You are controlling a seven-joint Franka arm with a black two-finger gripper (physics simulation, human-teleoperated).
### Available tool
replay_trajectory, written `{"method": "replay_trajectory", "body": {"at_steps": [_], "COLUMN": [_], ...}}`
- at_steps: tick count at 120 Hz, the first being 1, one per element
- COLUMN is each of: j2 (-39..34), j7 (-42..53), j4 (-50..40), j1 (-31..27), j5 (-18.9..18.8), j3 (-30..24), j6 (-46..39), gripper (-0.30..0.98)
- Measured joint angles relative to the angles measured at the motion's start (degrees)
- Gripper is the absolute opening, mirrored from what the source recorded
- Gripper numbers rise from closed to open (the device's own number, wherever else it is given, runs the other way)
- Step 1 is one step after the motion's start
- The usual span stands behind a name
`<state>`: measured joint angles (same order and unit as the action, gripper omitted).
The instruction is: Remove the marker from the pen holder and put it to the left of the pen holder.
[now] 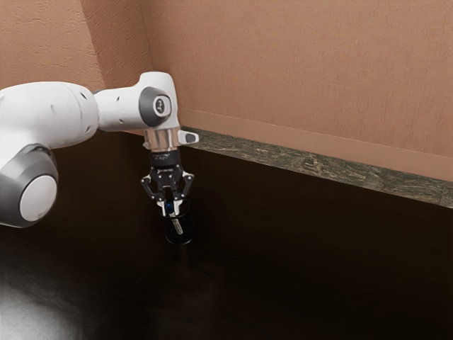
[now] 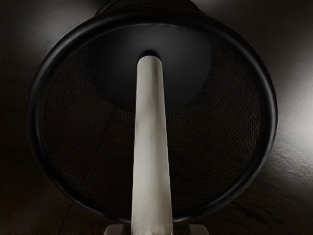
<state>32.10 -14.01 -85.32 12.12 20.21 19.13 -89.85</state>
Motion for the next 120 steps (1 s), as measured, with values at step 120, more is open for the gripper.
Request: {"method": "replay_trajectory", "body": {"at_steps": [120], "j2": [-31.1], "j7": [-12.9], "j4": [-19.0], "j1": [8.2], "j5": [-21.9], "j3": [11.1], "j6": [10.1], "gripper": [-0.1]}}
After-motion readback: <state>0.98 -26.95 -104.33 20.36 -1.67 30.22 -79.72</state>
